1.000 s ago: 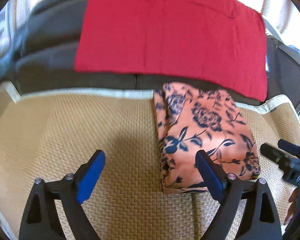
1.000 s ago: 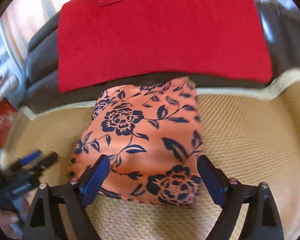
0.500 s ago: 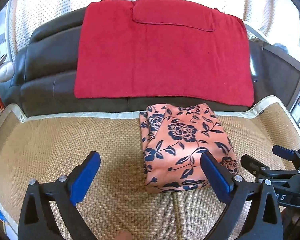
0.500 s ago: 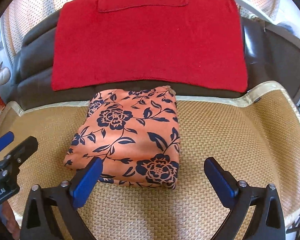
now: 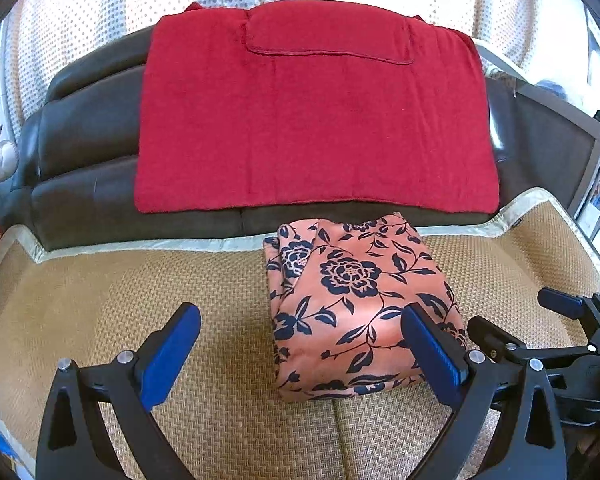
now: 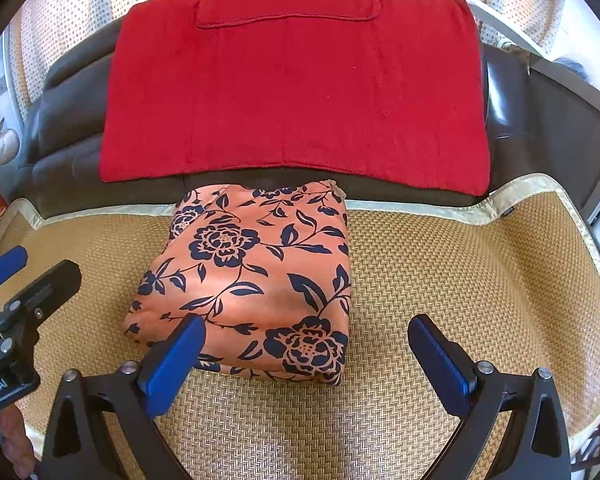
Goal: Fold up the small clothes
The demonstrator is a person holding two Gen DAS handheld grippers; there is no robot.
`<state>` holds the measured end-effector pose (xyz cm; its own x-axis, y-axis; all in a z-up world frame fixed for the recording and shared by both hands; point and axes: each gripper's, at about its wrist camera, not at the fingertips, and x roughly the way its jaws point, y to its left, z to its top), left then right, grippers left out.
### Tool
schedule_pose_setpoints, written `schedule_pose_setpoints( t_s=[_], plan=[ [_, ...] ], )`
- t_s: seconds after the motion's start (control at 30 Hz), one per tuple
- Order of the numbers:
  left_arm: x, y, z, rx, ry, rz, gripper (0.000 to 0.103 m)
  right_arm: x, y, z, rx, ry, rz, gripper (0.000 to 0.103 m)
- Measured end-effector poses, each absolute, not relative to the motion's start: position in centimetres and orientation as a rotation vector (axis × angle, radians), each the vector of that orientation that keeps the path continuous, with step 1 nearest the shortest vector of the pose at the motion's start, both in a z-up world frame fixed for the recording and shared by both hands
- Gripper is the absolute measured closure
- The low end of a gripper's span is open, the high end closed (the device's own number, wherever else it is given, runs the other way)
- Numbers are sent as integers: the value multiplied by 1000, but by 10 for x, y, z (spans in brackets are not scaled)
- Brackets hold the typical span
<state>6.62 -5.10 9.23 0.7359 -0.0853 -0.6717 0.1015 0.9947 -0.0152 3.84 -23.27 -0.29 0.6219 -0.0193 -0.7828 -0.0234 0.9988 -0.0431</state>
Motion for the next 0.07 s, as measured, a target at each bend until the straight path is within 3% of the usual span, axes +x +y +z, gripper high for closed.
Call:
schedule_pose_setpoints(
  t_s=[0.07],
  plan=[
    [69,-53,91,27,740,-107,3,42,-233,-4,-50,903,5,0]
  ],
)
